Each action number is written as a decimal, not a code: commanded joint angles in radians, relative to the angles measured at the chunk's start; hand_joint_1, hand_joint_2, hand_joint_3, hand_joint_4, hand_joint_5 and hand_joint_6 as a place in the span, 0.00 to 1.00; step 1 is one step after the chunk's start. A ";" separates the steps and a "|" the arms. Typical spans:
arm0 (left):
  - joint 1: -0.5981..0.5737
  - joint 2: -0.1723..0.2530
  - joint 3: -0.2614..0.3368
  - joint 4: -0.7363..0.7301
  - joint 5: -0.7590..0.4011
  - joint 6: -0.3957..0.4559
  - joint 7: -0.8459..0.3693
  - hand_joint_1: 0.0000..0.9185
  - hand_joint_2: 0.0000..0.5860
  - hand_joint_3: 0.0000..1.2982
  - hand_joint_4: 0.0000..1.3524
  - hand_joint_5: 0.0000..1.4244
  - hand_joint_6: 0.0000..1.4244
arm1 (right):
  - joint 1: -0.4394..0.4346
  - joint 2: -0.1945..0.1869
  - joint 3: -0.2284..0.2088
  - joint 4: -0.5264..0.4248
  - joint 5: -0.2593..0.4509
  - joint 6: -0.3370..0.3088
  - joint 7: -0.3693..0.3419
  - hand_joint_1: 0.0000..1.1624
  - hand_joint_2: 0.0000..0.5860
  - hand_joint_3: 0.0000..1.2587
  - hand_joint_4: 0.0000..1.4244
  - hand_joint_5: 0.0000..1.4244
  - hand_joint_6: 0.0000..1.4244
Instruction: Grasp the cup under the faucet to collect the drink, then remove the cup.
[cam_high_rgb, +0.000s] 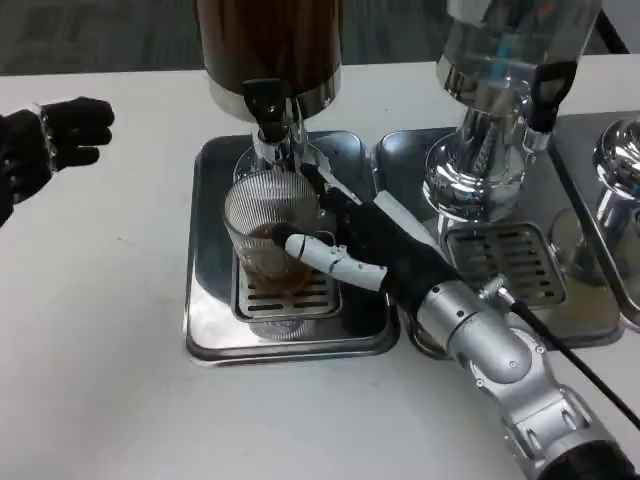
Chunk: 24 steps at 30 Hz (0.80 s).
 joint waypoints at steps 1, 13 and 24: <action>0.009 0.018 0.000 0.003 0.005 0.021 0.003 0.00 0.14 0.28 0.18 0.16 0.16 | -0.016 -0.004 0.017 0.016 -0.011 -0.012 0.008 0.44 0.34 0.00 0.00 0.00 0.01; 0.003 0.023 -0.001 0.012 0.006 0.035 -0.001 0.00 0.14 0.29 0.19 0.16 0.16 | -0.030 -0.008 0.039 0.032 -0.040 -0.007 -0.006 0.50 0.35 0.00 0.00 0.00 0.02; 0.004 0.033 -0.005 0.022 0.012 0.043 0.000 0.00 0.14 0.30 0.19 0.17 0.16 | -0.016 0.002 0.048 0.019 -0.073 0.000 -0.071 0.52 0.34 0.00 0.00 0.04 0.10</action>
